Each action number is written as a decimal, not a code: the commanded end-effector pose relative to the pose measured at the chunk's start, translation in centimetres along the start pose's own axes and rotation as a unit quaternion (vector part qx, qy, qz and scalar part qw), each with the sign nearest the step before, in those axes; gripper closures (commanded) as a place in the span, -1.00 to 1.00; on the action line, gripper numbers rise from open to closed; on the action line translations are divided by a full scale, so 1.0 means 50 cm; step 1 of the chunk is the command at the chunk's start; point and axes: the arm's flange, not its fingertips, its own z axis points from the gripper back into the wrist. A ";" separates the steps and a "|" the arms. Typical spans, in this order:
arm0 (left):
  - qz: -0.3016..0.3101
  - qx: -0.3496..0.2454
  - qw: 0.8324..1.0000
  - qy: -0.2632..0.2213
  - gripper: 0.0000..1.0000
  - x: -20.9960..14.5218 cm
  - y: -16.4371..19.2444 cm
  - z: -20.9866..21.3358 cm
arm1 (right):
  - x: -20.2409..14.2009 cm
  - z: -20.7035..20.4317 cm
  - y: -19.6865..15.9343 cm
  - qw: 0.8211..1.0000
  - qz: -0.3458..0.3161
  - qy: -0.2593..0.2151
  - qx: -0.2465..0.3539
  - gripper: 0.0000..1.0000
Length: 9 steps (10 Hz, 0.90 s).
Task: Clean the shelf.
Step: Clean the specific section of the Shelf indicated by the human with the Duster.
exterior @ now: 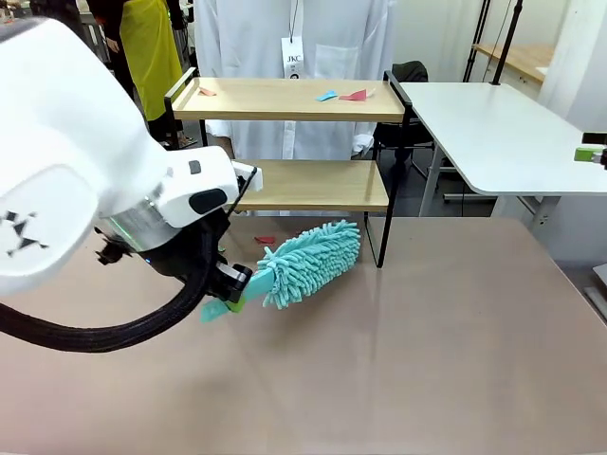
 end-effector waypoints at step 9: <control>0.162 -0.042 0.972 -0.166 0.74 0.157 -0.063 -0.219 | 0.008 -0.002 0.001 1.000 0.003 0.000 0.000 -1.00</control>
